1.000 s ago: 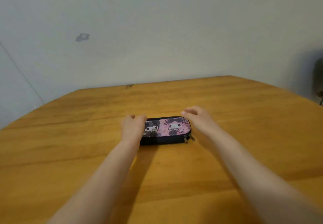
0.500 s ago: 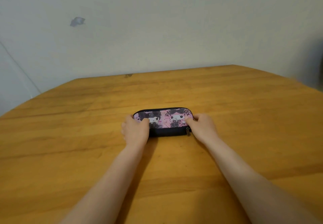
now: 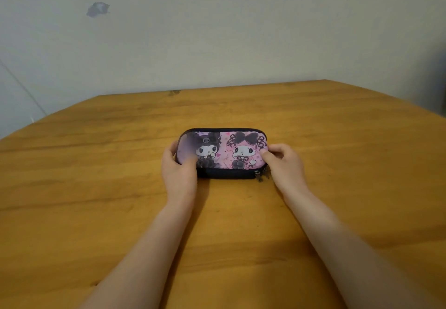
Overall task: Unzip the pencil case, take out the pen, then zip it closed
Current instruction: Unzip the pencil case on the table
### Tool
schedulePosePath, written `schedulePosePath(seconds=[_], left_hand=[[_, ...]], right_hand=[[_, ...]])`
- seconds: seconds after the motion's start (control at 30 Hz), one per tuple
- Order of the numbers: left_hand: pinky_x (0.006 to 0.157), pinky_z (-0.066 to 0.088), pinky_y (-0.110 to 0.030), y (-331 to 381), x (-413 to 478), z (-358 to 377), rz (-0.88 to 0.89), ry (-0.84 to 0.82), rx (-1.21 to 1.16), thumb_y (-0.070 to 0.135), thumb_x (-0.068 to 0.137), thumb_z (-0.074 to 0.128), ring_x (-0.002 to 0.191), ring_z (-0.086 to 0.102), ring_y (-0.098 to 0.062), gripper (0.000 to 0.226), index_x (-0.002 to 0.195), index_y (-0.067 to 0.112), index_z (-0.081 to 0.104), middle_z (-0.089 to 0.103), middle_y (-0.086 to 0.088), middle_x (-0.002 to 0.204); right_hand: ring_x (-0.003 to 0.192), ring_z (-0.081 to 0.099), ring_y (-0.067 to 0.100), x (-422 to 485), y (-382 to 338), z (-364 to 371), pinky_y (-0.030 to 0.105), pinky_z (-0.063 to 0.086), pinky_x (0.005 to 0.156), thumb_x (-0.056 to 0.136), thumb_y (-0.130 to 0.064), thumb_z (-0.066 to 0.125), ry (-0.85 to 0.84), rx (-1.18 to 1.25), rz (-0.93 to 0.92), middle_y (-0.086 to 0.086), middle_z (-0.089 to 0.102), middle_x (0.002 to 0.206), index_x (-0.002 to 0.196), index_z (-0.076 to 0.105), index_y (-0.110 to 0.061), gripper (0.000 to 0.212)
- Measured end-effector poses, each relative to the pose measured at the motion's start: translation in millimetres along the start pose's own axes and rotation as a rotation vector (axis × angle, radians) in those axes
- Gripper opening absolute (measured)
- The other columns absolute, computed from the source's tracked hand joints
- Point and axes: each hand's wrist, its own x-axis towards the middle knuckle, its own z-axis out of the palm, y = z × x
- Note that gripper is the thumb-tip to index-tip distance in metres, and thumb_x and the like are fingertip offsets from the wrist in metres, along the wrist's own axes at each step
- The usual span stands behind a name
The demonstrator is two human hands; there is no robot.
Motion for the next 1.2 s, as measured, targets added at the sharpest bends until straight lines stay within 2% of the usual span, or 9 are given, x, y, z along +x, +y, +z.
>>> schedulePosePath(seconds=[0.13, 0.2, 0.37, 0.53, 0.63, 0.8, 0.93, 1.1, 1.2], left_hand=[[0.075, 0.040, 0.000, 2, 1, -1, 0.045, 0.014, -0.080, 0.006, 0.083, 0.060, 0.100, 0.054, 0.011, 0.052, 0.133, 0.019, 0.049, 0.055, 0.020, 0.114], [0.073, 0.040, 0.003, 4, 1, -2, 0.045, 0.030, -0.117, 0.004, 0.083, 0.061, 0.099, 0.052, 0.016, 0.057, 0.136, 0.018, 0.046, 0.054, 0.016, 0.120], [0.099, 0.047, -0.033, 13, -2, -2, -0.142, 0.072, -0.345, 0.017, 0.082, 0.072, 0.122, 0.054, -0.018, 0.075, 0.144, 0.022, 0.031, 0.048, 0.000, 0.136], [0.086, 0.056, -0.037, 19, -21, 12, -0.272, -0.119, -0.525, 0.013, 0.082, 0.073, 0.106, 0.066, -0.023, 0.062, 0.134, 0.012, 0.037, 0.064, -0.008, 0.117], [0.089, 0.055, -0.046, 15, -34, 20, -0.249, -0.253, -0.462, 0.011, 0.083, 0.071, 0.109, 0.065, -0.025, 0.058, 0.133, 0.013, 0.041, 0.065, -0.009, 0.122], [0.085, 0.057, -0.046, 15, -33, 13, -0.276, -0.187, -0.504, 0.004, 0.086, 0.066, 0.104, 0.067, -0.024, 0.049, 0.130, 0.014, 0.047, 0.067, -0.009, 0.119], [0.075, 0.060, -0.038, 20, -28, 11, -0.342, -0.108, -0.586, 0.002, 0.087, 0.065, 0.103, 0.067, -0.026, 0.046, 0.129, 0.009, 0.050, 0.067, -0.012, 0.119], [0.070, 0.060, -0.033, 22, -30, 13, -0.355, -0.116, -0.601, 0.004, 0.087, 0.066, 0.103, 0.068, -0.027, 0.046, 0.129, 0.007, 0.049, 0.066, -0.013, 0.119], [0.070, 0.060, -0.034, 22, -29, 12, -0.362, -0.113, -0.595, 0.005, 0.087, 0.066, 0.105, 0.067, -0.028, 0.046, 0.130, 0.007, 0.048, 0.065, -0.013, 0.121]], right_hand=[[0.097, 0.066, 0.010, -1, -1, 1, 0.044, 0.053, 0.091, 0.083, -0.032, 0.068, -0.029, 0.128, 0.020, -0.007, 0.071, 0.102, 0.090, 0.060, -0.031, 0.010], [0.098, 0.068, 0.015, -2, 0, 1, 0.048, 0.053, 0.092, 0.081, -0.033, 0.071, -0.046, 0.182, 0.059, -0.004, 0.072, 0.104, 0.092, 0.061, -0.029, 0.015], [0.091, 0.073, 0.020, -1, -2, 2, 0.044, 0.059, 0.087, 0.083, -0.013, 0.073, -0.065, 0.505, 0.284, 0.009, 0.072, 0.105, 0.098, 0.059, -0.015, 0.020], [0.099, 0.071, 0.025, -10, -8, 13, 0.043, 0.058, 0.088, 0.085, -0.004, 0.070, -0.105, 0.714, 0.367, 0.017, 0.069, 0.111, 0.102, 0.055, -0.007, 0.024], [0.100, 0.071, 0.021, -19, -10, 22, 0.041, 0.057, 0.091, 0.084, -0.015, 0.073, -0.171, 0.670, 0.286, 0.013, 0.070, 0.111, 0.104, 0.056, -0.009, 0.027], [0.097, 0.073, 0.019, -28, -12, 24, 0.035, 0.060, 0.084, 0.084, -0.030, 0.072, -0.329, 0.524, 0.176, 0.010, 0.073, 0.106, 0.108, 0.057, -0.015, 0.032], [0.085, 0.075, 0.023, -33, -13, 24, 0.036, 0.062, 0.075, 0.083, -0.009, 0.072, -0.425, 0.459, 0.145, 0.012, 0.074, 0.091, 0.106, 0.055, -0.011, 0.029], [0.064, 0.072, 0.013, -36, -12, 29, 0.028, 0.061, 0.061, 0.080, -0.007, 0.075, -0.368, 0.281, 0.028, 0.005, 0.071, 0.070, 0.090, 0.057, -0.013, 0.022], [0.060, 0.070, 0.011, -31, -7, 26, 0.034, 0.061, 0.065, 0.078, -0.019, 0.078, -0.317, 0.193, -0.031, -0.002, 0.071, 0.062, 0.078, 0.068, -0.023, 0.010]])
